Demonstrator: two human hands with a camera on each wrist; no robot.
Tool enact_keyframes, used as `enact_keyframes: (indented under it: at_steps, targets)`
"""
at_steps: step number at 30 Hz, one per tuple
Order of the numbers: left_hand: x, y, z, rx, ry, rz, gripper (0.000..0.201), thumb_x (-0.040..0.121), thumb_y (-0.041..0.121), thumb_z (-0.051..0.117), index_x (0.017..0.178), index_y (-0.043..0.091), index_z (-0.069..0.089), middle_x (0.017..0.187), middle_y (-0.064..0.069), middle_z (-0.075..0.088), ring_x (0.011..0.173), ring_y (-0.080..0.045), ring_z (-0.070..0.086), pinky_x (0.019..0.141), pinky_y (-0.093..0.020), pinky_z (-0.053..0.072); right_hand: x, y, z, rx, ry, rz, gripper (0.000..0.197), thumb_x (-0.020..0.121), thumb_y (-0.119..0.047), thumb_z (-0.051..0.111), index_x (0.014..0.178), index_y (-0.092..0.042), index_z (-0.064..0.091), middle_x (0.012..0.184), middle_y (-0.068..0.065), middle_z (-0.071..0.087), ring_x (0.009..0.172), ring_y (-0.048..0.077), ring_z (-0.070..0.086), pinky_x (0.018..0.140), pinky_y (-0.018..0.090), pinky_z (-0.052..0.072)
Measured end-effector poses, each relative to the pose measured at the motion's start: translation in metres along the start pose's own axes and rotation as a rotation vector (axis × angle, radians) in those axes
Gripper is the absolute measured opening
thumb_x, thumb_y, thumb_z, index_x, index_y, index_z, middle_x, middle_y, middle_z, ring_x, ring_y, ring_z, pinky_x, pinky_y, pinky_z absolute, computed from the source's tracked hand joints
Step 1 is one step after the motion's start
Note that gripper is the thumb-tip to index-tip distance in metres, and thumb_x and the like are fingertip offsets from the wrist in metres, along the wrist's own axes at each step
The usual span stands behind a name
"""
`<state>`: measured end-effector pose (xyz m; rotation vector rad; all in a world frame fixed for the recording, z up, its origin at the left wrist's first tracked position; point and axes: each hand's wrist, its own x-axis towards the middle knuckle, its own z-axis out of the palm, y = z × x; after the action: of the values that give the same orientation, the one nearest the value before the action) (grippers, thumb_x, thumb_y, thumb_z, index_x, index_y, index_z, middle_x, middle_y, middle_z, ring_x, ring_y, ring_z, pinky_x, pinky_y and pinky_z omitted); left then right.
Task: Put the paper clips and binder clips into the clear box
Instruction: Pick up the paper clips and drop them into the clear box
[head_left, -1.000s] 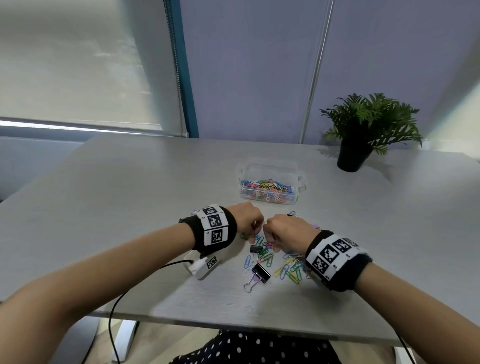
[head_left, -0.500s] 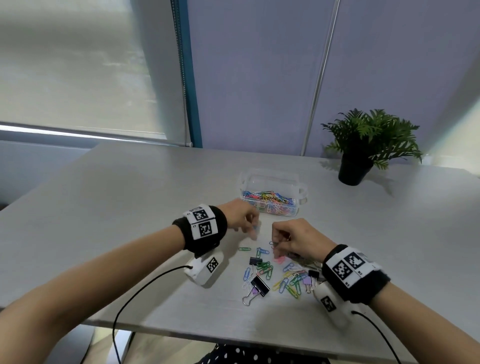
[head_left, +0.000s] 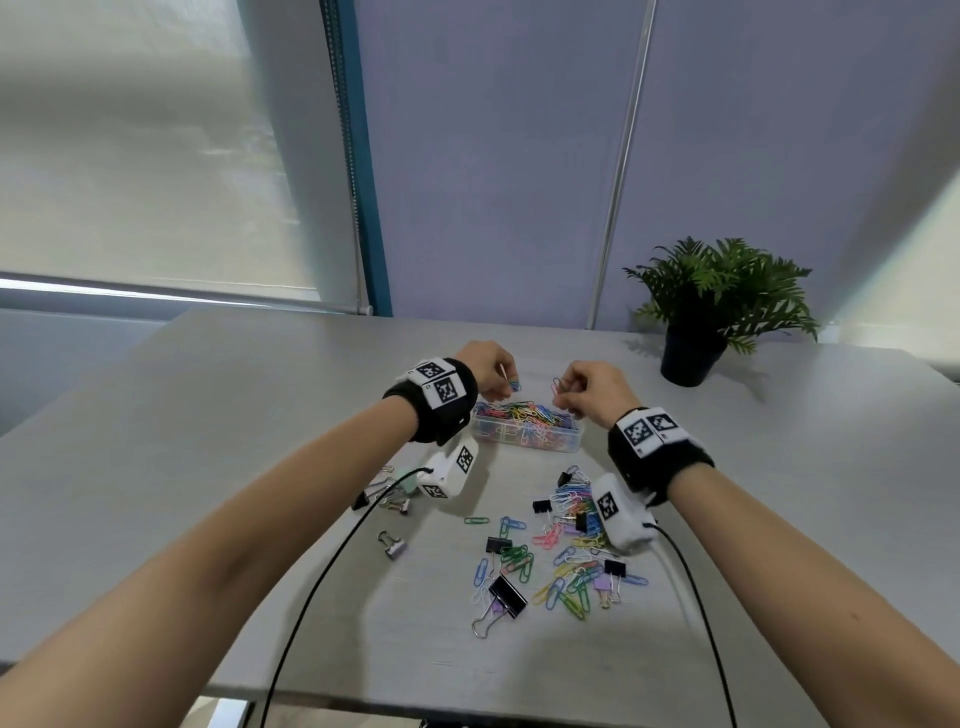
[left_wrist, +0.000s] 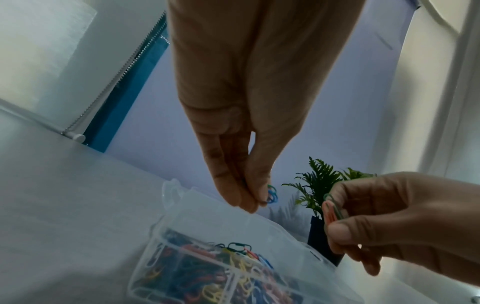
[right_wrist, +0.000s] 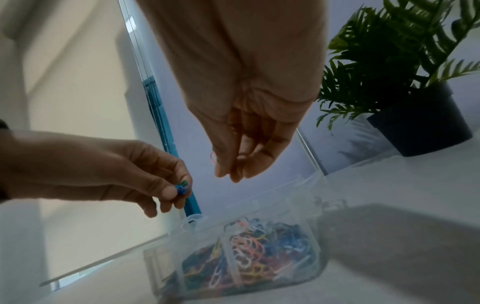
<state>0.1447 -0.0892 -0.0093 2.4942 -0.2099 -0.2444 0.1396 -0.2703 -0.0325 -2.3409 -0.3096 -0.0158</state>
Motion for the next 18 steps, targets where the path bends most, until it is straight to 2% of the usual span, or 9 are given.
enact_keyframes:
  at_steps: [2, 3, 5, 6, 9, 11, 14, 15, 18]
  targets:
    - [0.003, 0.001, 0.001, 0.07, 0.0, -0.015, 0.02, 0.086, -0.003, 0.058, 0.105, -0.004, 0.064, 0.103, -0.021, 0.069, 0.065, -0.015, 0.064, 0.073, -0.028, 0.056, 0.008, 0.001, 0.004, -0.053, 0.008, 0.006, 0.03, 0.076, 0.002, 0.07, 0.062, -0.016, 0.051, 0.06, -0.003, 0.055, 0.057, 0.012, 0.054, 0.053, 0.015, 0.047]
    - [0.003, 0.0, 0.001, 0.107, -0.009, -0.021, 0.021, 0.086, -0.002, 0.058, 0.106, -0.002, 0.064, 0.109, -0.02, 0.068, 0.078, -0.022, 0.066, 0.081, -0.033, 0.055, 0.011, 0.001, 0.005, -0.081, 0.011, 0.002, 0.028, 0.077, 0.002, 0.069, 0.063, -0.015, 0.051, 0.062, -0.001, 0.055, 0.061, 0.015, 0.055, 0.056, 0.018, 0.048]
    - [-0.001, -0.003, 0.001, 0.191, -0.035, -0.036, 0.026, 0.086, 0.003, 0.061, 0.112, 0.003, 0.062, 0.117, -0.016, 0.064, 0.102, -0.029, 0.063, 0.091, -0.036, 0.052, 0.016, 0.0, 0.004, -0.131, 0.02, -0.001, 0.025, 0.078, 0.002, 0.067, 0.065, -0.013, 0.052, 0.071, 0.006, 0.06, 0.07, 0.021, 0.057, 0.066, 0.029, 0.053]
    - [-0.003, -0.006, 0.001, 0.224, -0.044, -0.04, 0.031, 0.085, 0.006, 0.064, 0.116, 0.005, 0.06, 0.12, -0.015, 0.062, 0.107, -0.03, 0.06, 0.092, -0.035, 0.05, 0.018, -0.002, 0.003, -0.152, 0.024, -0.008, 0.022, 0.078, 0.003, 0.065, 0.067, -0.011, 0.053, 0.077, 0.01, 0.062, 0.074, 0.024, 0.059, 0.072, 0.034, 0.054]
    - [-0.015, -0.01, -0.001, 0.251, -0.069, -0.01, 0.034, 0.086, 0.011, 0.063, 0.12, 0.008, 0.056, 0.123, -0.013, 0.06, 0.106, -0.027, 0.059, 0.084, -0.03, 0.047, 0.019, -0.005, -0.004, -0.266, -0.044, -0.046, 0.008, 0.08, -0.003, 0.066, 0.088, -0.004, 0.063, 0.1, 0.018, 0.067, 0.094, 0.032, 0.062, 0.086, 0.039, 0.052]
    - [-0.029, -0.01, -0.003, 0.275, -0.115, 0.04, 0.03, 0.088, 0.009, 0.059, 0.118, 0.008, 0.057, 0.12, -0.011, 0.062, 0.095, -0.021, 0.058, 0.078, -0.027, 0.048, 0.014, -0.009, -0.007, -0.402, -0.147, -0.065, 0.024, 0.082, -0.009, 0.066, 0.106, -0.004, 0.062, 0.111, 0.016, 0.064, 0.105, 0.03, 0.058, 0.091, 0.035, 0.046]
    - [-0.057, -0.015, -0.003, 0.333, -0.246, 0.094, 0.024, 0.089, 0.007, 0.056, 0.113, 0.007, 0.058, 0.112, -0.01, 0.066, 0.078, -0.014, 0.057, 0.067, -0.022, 0.049, -0.012, -0.021, -0.008, -0.482, -0.235, -0.182, 0.029, 0.084, -0.011, 0.063, 0.113, -0.009, 0.058, 0.115, 0.012, 0.062, 0.107, 0.027, 0.057, 0.091, 0.035, 0.045]
    - [-0.066, -0.019, -0.001, 0.34, -0.3, 0.092, 0.024, 0.089, 0.007, 0.056, 0.112, 0.008, 0.058, 0.111, -0.009, 0.067, 0.077, -0.015, 0.059, 0.068, -0.023, 0.049, -0.024, -0.025, -0.006, -0.487, -0.287, -0.242, 0.028, 0.084, -0.012, 0.063, 0.112, -0.01, 0.059, 0.113, 0.01, 0.062, 0.104, 0.025, 0.058, 0.09, 0.035, 0.046]
    - [-0.09, -0.029, 0.015, 0.424, -0.443, 0.079, 0.041, 0.086, 0.012, 0.062, 0.125, 0.016, 0.05, 0.116, -0.008, 0.064, 0.096, -0.025, 0.064, 0.085, -0.035, 0.054, -0.066, -0.033, -0.001, -0.519, -0.535, -0.324, 0.029, 0.084, -0.018, 0.065, 0.111, -0.013, 0.058, 0.109, 0.005, 0.062, 0.096, 0.019, 0.056, 0.086, 0.03, 0.048]
